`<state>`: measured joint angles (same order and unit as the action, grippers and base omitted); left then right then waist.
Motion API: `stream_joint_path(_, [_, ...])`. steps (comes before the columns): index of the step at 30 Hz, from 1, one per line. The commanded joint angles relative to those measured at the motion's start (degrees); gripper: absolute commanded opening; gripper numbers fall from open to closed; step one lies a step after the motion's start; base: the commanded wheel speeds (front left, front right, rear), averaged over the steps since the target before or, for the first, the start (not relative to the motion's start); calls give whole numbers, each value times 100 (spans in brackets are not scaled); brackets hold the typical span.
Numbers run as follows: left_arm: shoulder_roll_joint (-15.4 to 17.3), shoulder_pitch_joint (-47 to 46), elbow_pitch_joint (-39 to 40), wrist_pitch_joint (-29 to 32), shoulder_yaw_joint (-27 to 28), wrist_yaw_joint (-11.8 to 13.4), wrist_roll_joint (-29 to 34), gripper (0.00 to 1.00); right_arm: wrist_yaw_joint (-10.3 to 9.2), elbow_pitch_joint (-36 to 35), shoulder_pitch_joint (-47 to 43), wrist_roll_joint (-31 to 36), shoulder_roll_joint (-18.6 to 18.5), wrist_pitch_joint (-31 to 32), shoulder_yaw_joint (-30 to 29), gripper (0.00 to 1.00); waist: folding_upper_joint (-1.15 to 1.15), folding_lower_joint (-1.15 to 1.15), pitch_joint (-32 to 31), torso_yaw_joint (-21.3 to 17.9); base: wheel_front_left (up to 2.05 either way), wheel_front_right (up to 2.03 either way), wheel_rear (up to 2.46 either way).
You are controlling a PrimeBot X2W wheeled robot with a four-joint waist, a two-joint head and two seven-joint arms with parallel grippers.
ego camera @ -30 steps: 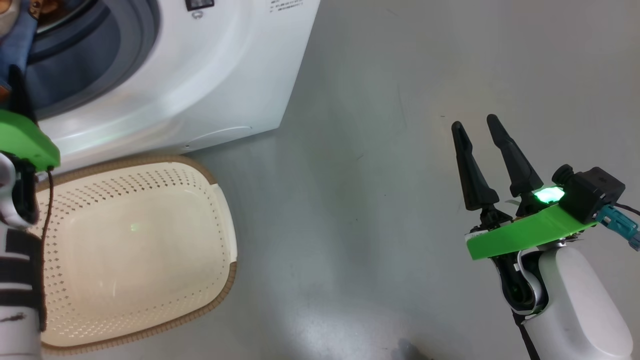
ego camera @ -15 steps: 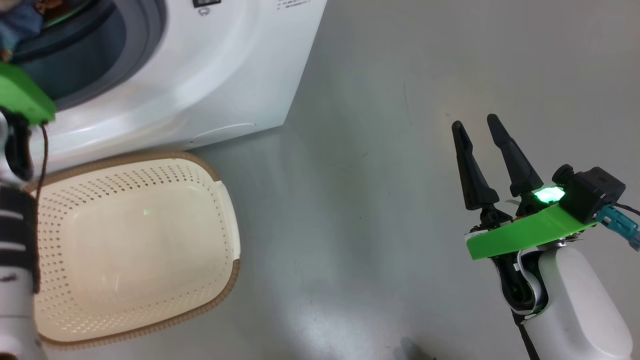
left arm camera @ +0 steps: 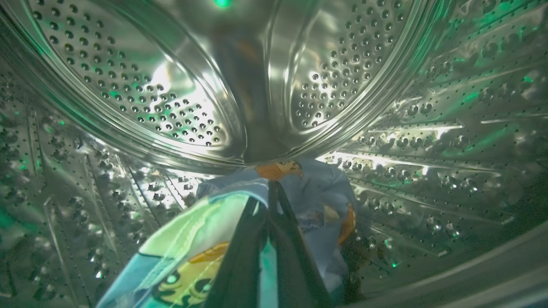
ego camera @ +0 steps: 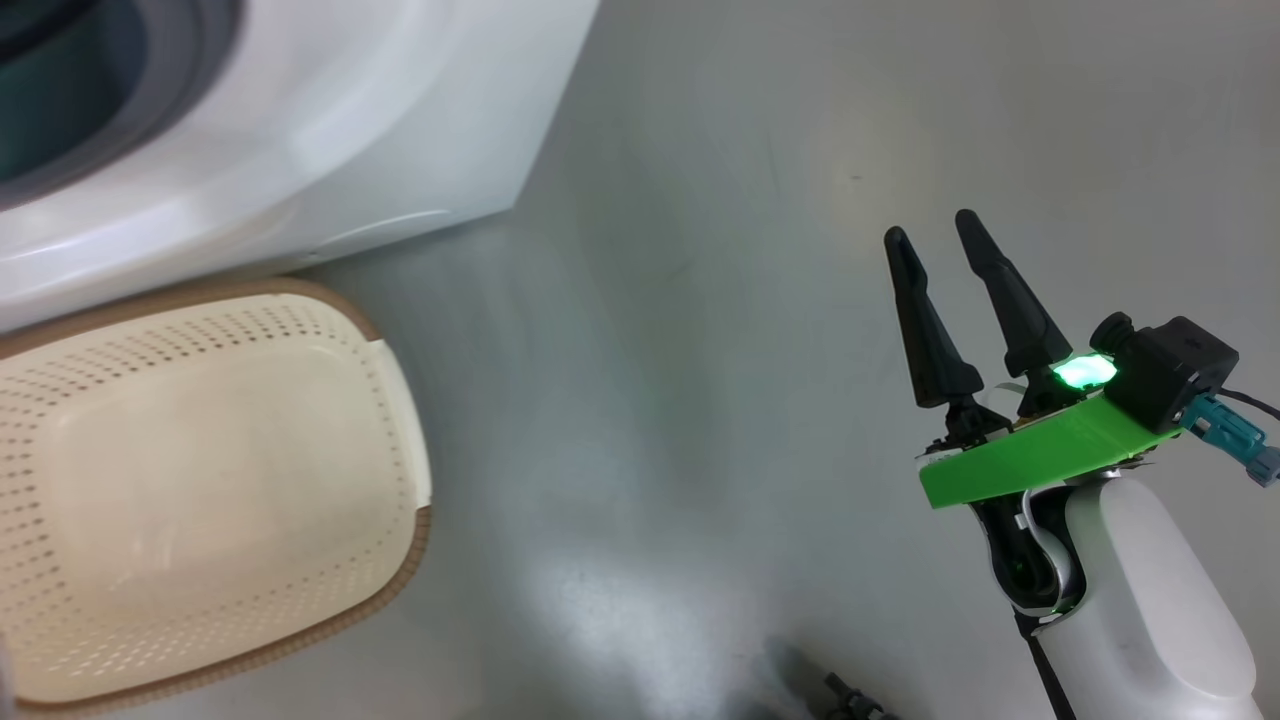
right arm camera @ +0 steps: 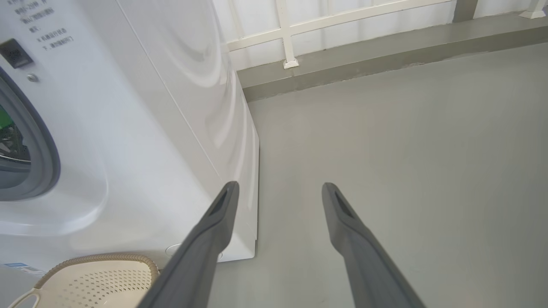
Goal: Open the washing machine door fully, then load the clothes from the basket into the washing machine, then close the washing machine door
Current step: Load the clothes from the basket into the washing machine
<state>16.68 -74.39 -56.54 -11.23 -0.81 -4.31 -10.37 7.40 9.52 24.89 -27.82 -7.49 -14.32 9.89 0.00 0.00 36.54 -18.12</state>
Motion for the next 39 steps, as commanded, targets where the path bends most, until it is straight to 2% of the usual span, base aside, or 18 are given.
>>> stream_joint_path(1, [314,-203,66,-150,-24,-22,121,0,9,-112,-60,-60,-1,-68,91,100,0,0,135,-180,0,0,0])
stream_joint_path(8, [459,-567,-148,-364,-224,-110,268,0,9,-111,-59,-59,19,-68,63,100,0,0,227,-332,0,0,0])
stream_joint_path(9, [454,-610,-277,-365,-180,-48,228,35,9,-112,-64,-54,23,-68,62,100,0,0,229,-336,0,0,0])
stream_joint_path(10, [453,-656,-348,-368,-178,0,230,100,9,-115,-68,-49,28,-68,60,100,0,0,233,-336,0,0,0])
stream_joint_path(17, [362,-863,-985,-358,-273,16,213,100,9,-85,-44,-34,34,-68,65,100,0,0,169,-226,0,0,0])
stream_joint_path(23, [298,-821,-1173,-371,-336,-110,143,100,9,-73,-23,-19,-5,-68,93,100,0,0,66,-107,0,0,0])
stream_joint_path(31, [320,-353,-714,-375,-324,-185,66,100,9,-72,-64,-27,-9,-68,55,100,0,0,-106,46,0,0,0])
stream_joint_path(39, [238,759,327,-376,-223,-110,33,100,9,-43,-156,-23,-26,-68,30,100,0,0,-448,246,0,0,0])
